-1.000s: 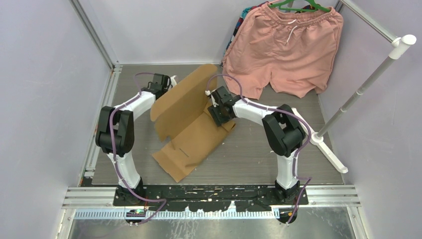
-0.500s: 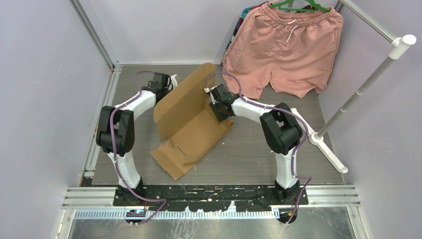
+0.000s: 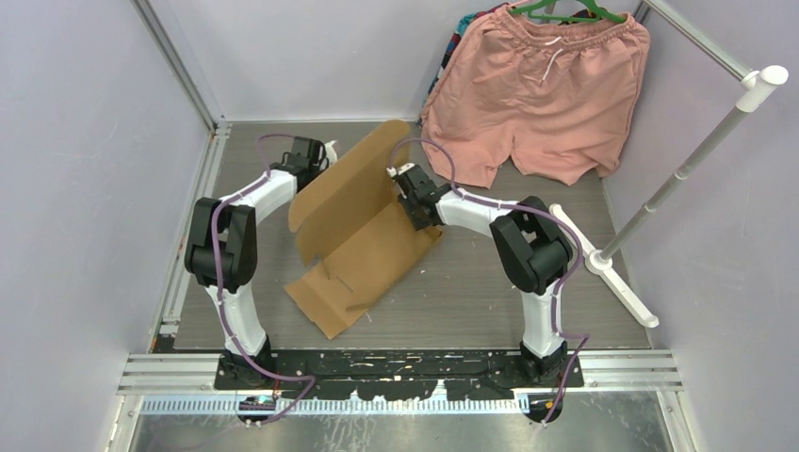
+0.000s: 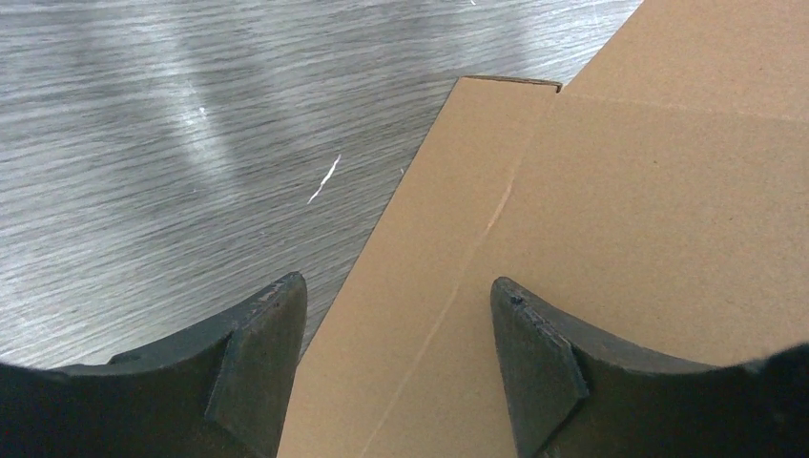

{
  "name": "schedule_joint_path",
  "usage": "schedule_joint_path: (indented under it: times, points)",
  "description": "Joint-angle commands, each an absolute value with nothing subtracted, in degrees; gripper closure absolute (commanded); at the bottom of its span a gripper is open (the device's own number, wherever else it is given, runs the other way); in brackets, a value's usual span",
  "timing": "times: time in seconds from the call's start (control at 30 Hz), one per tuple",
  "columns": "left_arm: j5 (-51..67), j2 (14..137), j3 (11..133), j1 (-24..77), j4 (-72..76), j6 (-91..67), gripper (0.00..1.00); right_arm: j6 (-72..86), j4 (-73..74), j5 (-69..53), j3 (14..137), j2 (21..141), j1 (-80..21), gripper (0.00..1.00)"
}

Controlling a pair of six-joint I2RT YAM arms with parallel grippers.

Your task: Fold the paper box

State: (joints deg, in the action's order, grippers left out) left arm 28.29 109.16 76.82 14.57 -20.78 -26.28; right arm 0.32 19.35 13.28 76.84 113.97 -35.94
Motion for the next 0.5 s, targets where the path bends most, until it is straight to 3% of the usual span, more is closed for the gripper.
schedule_joint_path:
  times: [0.0, 0.33, 0.47]
  points:
    - [32.85, 109.76, 78.55, 16.7, -21.9, -25.58, 0.29, 2.46, 12.17, 19.9, 74.92, 112.39, -36.08, 0.71]
    - [32.5, 109.86, 79.12, 16.43, -22.57, -25.51, 0.28, 5.58, 9.74, 17.8, 67.19, 107.75, -36.11, 0.72]
    - [32.82, 109.99, 79.56, 16.35, -22.59, -25.54, 0.29, 5.46, 9.16, 16.32, 65.42, 107.15, -36.03, 0.6]
